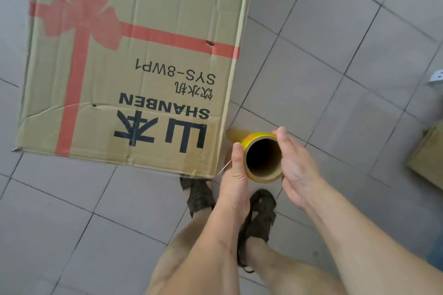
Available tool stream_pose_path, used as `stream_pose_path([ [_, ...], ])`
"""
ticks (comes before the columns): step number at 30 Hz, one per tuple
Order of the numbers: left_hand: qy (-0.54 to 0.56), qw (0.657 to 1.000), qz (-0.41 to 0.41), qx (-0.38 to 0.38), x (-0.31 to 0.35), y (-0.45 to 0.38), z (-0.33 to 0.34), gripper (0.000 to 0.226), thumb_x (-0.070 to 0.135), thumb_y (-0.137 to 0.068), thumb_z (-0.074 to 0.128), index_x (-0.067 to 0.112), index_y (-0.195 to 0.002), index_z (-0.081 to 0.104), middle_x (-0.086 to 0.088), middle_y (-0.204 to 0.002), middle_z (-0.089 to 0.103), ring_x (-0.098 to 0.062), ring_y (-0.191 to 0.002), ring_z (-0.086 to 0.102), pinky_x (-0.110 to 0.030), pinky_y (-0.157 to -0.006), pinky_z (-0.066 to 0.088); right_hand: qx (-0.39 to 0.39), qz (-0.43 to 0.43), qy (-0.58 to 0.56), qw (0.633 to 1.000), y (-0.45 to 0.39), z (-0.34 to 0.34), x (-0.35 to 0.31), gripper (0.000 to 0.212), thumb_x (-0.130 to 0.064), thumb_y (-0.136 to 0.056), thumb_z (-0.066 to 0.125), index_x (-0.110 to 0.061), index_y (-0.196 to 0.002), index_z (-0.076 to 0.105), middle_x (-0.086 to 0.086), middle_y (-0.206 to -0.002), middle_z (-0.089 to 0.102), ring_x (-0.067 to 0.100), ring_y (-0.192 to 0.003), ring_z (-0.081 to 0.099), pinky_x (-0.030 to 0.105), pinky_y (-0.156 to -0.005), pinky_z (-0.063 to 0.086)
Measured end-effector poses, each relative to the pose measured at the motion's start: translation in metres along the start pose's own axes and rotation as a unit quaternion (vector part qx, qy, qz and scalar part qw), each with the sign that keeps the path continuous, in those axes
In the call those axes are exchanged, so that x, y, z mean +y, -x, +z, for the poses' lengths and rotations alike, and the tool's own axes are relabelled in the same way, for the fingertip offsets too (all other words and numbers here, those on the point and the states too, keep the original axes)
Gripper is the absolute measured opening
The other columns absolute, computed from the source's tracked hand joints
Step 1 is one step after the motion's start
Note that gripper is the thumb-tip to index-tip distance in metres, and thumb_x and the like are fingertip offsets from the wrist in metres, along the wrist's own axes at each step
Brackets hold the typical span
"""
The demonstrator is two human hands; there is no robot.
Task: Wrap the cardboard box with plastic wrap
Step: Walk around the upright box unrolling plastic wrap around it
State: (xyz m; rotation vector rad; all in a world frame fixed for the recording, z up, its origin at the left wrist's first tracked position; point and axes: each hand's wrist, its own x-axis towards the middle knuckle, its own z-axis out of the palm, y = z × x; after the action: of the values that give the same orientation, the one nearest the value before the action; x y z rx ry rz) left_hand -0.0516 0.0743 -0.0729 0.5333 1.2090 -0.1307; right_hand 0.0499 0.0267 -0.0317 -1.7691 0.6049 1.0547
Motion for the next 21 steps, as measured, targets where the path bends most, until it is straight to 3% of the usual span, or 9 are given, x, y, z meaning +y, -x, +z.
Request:
stream_pose_path([
  [2,0.014,1.0,0.007,0.002,0.002,-0.003,-0.003,0.119,0.102,-0.042,0.063,0.02,-0.128,0.071,0.003,-0.124,0.076,-0.017,-0.13,0.06,-0.047,-0.121,0.035,-0.013,0.0,0.009,1.0,-0.002,0.002,-0.003,0.038,-0.059,-0.092,0.051,-0.028,-0.111,0.064,-0.011,-0.118,0.068,0.006,-0.115,0.059,0.038,-0.112,0.039],
  [4,0.022,1.0,0.01,-0.005,0.004,-0.003,0.0,0.113,0.101,-0.047,0.062,0.022,-0.127,0.072,0.003,-0.123,0.076,-0.016,-0.131,0.059,-0.049,-0.122,0.034,-0.05,0.003,0.014,0.999,-0.006,-0.002,-0.008,0.064,-0.07,-0.08,0.056,-0.028,-0.128,0.06,-0.012,-0.119,0.068,0.004,-0.117,0.058,0.036,-0.111,0.037],
  [6,0.04,0.999,0.007,-0.013,0.002,-0.001,0.007,0.11,0.1,-0.049,0.063,0.023,-0.127,0.072,0.003,-0.123,0.077,-0.017,-0.132,0.059,-0.049,-0.123,0.032,-0.086,0.005,0.028,0.996,-0.012,-0.007,-0.01,0.085,-0.081,-0.067,0.063,-0.026,-0.132,0.058,-0.005,-0.123,0.07,0.012,-0.122,0.06,0.045,-0.113,0.037],
  [10,0.081,0.997,0.012,0.002,0.006,0.002,0.023,0.109,0.097,-0.051,0.065,0.019,-0.128,0.071,-0.002,-0.127,0.075,-0.017,-0.13,0.062,-0.047,-0.123,0.032,-0.118,0.003,0.066,0.991,-0.026,-0.008,-0.026,0.08,-0.078,-0.071,0.064,-0.022,-0.129,0.061,-0.001,-0.119,0.072,0.016,-0.118,0.063,0.048,-0.109,0.042],
  [17,0.172,0.983,0.031,0.063,0.007,-0.002,0.054,0.097,0.094,-0.046,0.071,0.025,-0.113,0.081,-0.009,-0.129,0.074,-0.022,-0.129,0.063,-0.046,-0.12,0.036,-0.182,0.011,0.154,0.971,-0.043,-0.013,-0.051,0.1,-0.092,-0.056,0.061,-0.026,-0.13,0.06,-0.004,-0.12,0.071,0.013,-0.116,0.063,0.043,-0.107,0.045],
  [21,0.229,0.969,0.019,0.094,0.008,-0.006,0.062,0.094,0.09,-0.05,0.075,0.025,-0.117,0.08,-0.008,-0.131,0.073,-0.023,-0.132,0.061,-0.049,-0.122,0.034,-0.204,0.022,0.185,0.961,-0.046,-0.01,-0.061,0.103,-0.092,-0.054,0.061,-0.026,-0.133,0.059,-0.005,-0.123,0.069,0.011,-0.118,0.062,0.042,-0.108,0.044],
])
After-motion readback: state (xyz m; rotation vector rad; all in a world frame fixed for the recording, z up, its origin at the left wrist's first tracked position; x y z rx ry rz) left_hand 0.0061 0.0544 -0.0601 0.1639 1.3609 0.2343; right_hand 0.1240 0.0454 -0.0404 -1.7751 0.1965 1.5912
